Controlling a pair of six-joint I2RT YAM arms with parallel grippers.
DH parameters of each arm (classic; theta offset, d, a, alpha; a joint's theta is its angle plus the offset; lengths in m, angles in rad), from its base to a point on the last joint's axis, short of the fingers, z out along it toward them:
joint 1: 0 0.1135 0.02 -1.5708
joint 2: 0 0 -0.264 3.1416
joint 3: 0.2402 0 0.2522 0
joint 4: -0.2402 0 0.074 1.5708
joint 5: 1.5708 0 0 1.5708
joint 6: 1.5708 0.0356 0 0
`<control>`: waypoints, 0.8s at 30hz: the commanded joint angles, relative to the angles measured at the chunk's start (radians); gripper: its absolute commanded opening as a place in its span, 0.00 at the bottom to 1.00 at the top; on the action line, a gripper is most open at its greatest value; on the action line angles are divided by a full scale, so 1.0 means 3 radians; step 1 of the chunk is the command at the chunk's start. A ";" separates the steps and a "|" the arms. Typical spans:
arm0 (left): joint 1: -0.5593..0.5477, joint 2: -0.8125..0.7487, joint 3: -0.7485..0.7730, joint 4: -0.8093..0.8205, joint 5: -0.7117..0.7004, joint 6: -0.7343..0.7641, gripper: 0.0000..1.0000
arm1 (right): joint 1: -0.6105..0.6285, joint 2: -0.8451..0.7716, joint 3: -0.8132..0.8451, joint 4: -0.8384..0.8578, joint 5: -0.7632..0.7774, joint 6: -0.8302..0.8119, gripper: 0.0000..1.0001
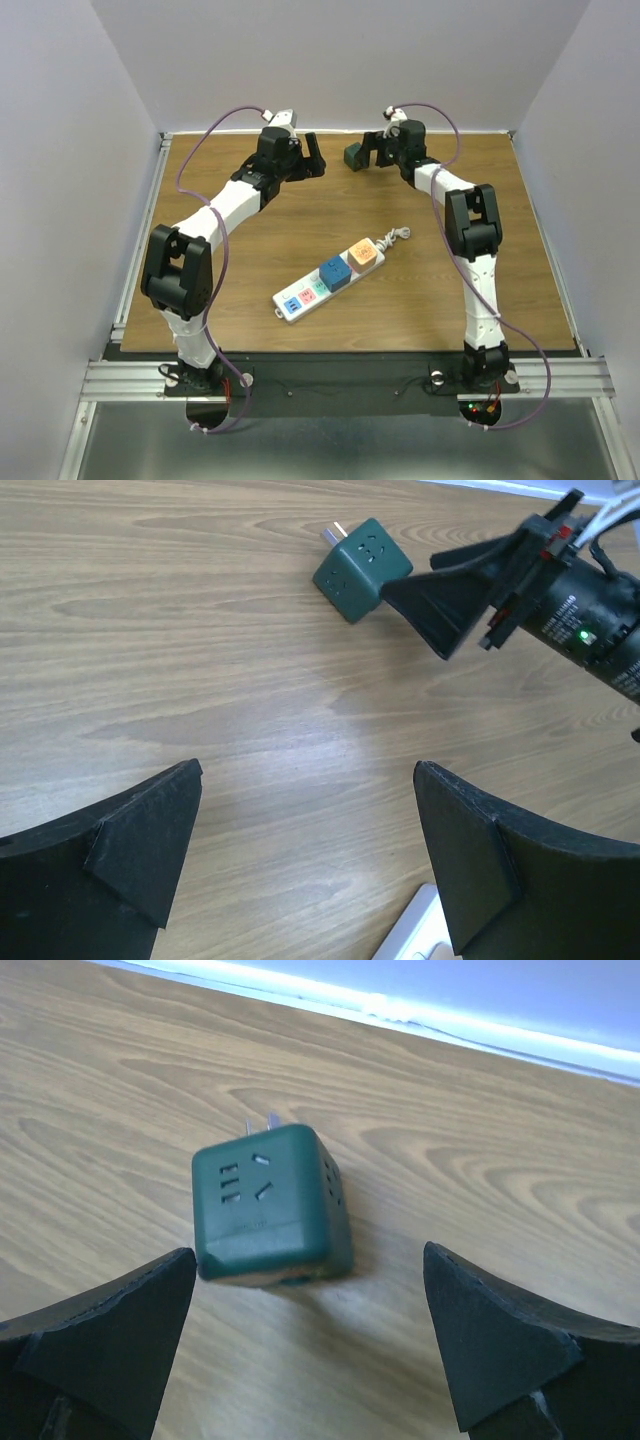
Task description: Insert the plug
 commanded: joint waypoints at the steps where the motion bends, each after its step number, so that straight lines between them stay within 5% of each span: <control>1: 0.0042 -0.0032 -0.0028 0.0082 0.0064 0.0045 0.99 | 0.0114 0.0145 0.0433 -0.0167 -0.0026 -0.0278 1.00; 22: 0.0149 -0.0006 -0.0028 0.0062 0.0248 0.0076 0.99 | 0.0288 0.0697 0.1200 -0.0714 0.0526 -0.0693 0.99; 24: 0.0149 -0.0012 -0.0043 0.0072 0.0248 0.0071 0.99 | 0.0293 0.0703 0.1206 -0.0745 0.0521 -0.0693 0.85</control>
